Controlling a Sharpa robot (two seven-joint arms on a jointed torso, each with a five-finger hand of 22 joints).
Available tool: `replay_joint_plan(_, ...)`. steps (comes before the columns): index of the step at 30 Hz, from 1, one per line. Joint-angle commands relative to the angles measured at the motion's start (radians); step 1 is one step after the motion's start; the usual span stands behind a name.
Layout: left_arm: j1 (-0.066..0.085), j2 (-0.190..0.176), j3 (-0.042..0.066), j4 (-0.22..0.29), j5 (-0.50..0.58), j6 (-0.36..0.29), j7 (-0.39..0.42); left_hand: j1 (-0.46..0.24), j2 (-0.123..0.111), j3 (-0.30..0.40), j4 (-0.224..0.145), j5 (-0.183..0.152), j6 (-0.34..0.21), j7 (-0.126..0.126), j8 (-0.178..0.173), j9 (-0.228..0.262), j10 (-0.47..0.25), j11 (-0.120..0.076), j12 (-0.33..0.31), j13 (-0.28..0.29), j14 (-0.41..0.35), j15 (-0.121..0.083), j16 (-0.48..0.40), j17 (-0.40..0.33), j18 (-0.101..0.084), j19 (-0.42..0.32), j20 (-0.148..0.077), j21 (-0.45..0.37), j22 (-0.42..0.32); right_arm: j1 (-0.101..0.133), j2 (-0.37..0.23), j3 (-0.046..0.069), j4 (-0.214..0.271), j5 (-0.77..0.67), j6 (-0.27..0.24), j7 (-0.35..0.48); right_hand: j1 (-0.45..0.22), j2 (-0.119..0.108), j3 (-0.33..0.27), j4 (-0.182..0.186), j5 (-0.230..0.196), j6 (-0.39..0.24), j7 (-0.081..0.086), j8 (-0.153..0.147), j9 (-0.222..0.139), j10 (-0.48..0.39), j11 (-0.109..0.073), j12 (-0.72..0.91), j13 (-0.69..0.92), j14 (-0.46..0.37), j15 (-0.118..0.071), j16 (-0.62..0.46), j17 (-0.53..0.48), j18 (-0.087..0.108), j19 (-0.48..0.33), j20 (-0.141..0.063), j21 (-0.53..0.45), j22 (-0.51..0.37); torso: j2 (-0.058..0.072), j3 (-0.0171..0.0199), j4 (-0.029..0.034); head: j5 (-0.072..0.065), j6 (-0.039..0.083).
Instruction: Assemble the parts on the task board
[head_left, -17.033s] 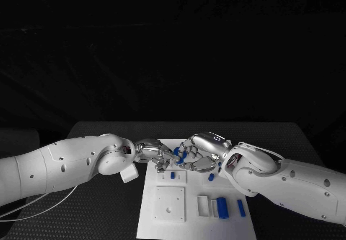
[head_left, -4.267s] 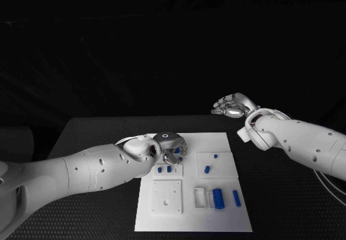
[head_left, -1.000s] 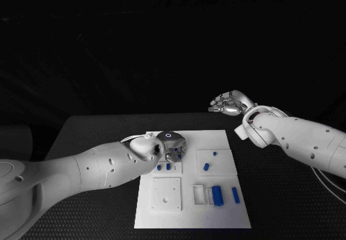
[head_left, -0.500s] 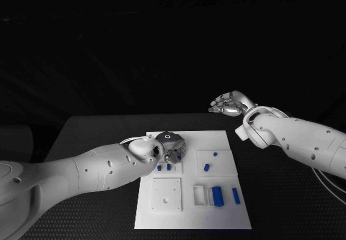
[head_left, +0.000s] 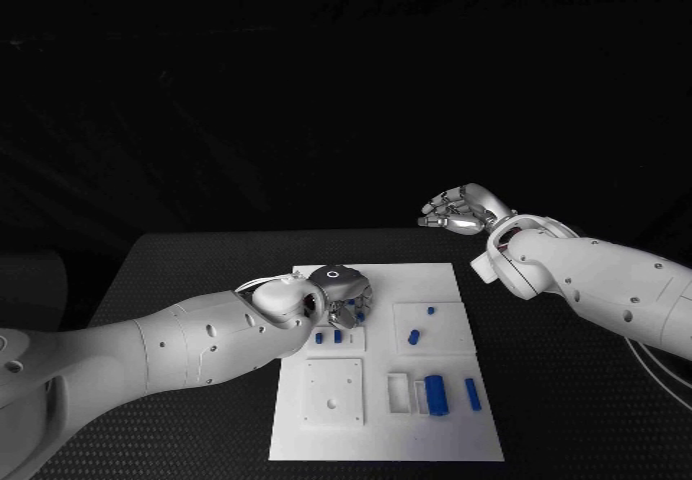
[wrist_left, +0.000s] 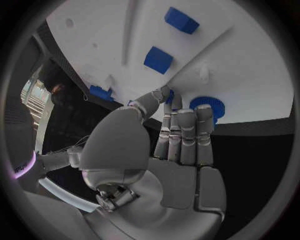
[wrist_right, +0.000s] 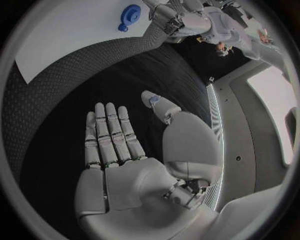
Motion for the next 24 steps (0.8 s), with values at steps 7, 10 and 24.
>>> replay_joint_plan(7, 0.001, -0.034, 0.041, 0.049, 0.047, -0.004, 0.0, -0.006, 0.004, 0.005, 0.002, 0.007, 0.006, -0.003, 0.006, 0.0, 0.024, 0.01, 0.0, 0.002, 0.01, -0.001, 0.001, -0.002, 0.028, 0.007, -0.036, -0.002, 0.008, 0.0, -0.002, 0.0, 0.001, -0.005, 0.012, 0.012, -0.003, 0.006, -0.007, 0.0, 0.003, 0.002, -0.002, 0.005, -0.001, 0.007, 0.001, -0.008, 0.0, 0.007, 0.001, 0.004, -0.001, -0.013, 0.005, -0.001, -0.006, 0.002, 0.0, -0.0008, 0.0016, 0.003, 0.003)
replay_joint_plan(10, 0.001, -0.053, 0.045, 0.069, 0.049, -0.002, -0.003, -0.006, 0.004, 0.006, 0.002, 0.006, 0.006, -0.003, 0.006, -0.001, 0.024, 0.01, 0.0, 0.002, 0.01, -0.001, 0.0, -0.003, 0.028, 0.008, -0.036, -0.002, 0.008, 0.0, -0.003, 0.0, 0.001, -0.005, 0.012, 0.012, -0.003, 0.006, -0.007, 0.0, 0.003, 0.002, -0.002, 0.005, -0.002, 0.007, 0.001, -0.008, 0.0, 0.007, 0.001, 0.004, -0.002, -0.013, 0.005, -0.001, -0.006, 0.002, 0.0, -0.0009, 0.0013, 0.003, 0.003)
replay_joint_plan(24, 0.001, -0.142, 0.046, 0.106, 0.055, 0.002, -0.017, -0.007, 0.002, 0.006, 0.003, 0.006, 0.006, -0.003, 0.006, -0.001, 0.024, 0.01, -0.001, 0.002, 0.011, -0.002, -0.001, -0.003, 0.028, 0.009, -0.037, -0.003, 0.007, 0.0, -0.009, 0.0, 0.001, -0.005, 0.012, 0.012, -0.003, 0.006, -0.007, 0.0, 0.004, 0.002, -0.002, 0.005, -0.002, 0.007, 0.001, -0.009, 0.0, 0.007, 0.001, 0.004, -0.002, -0.013, 0.005, -0.001, -0.007, 0.002, 0.0, -0.0023, 0.0018, 0.0, -0.002)
